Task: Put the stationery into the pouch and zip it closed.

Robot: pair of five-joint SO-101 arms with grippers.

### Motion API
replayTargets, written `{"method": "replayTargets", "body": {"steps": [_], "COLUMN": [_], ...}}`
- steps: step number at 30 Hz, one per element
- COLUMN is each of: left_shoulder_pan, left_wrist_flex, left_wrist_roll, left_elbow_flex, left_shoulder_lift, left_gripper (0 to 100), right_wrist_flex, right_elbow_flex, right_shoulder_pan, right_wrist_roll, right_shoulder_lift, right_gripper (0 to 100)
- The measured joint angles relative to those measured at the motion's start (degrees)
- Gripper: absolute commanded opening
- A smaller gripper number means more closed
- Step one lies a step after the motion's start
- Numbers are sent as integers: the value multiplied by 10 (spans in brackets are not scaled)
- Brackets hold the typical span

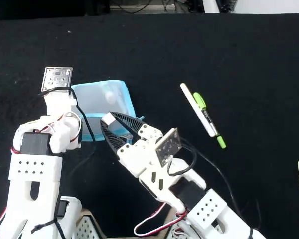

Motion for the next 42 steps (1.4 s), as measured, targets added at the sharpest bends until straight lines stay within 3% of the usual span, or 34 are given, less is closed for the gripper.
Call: {"method": "replayTargets", "body": {"steps": [8, 22, 33, 42], "left_shoulder_pan": [1, 2, 2, 2], "left_wrist_flex": [0, 0, 0, 0], "left_wrist_roll": [0, 0, 0, 0], "left_elbow_flex": [2, 4, 4, 4], "left_shoulder_lift": [0, 0, 0, 0], "left_gripper": [30, 30, 30, 30], "right_wrist_flex": [42, 245, 280, 392], "right_elbow_flex": [2, -90, -102, -129], "right_shoulder_pan": [-1, -1, -1, -1], "right_wrist_roll": [0, -1, -1, 52], "right_shoulder_lift": [-11, -12, -12, -81], "right_gripper": [11, 11, 11, 11]}}
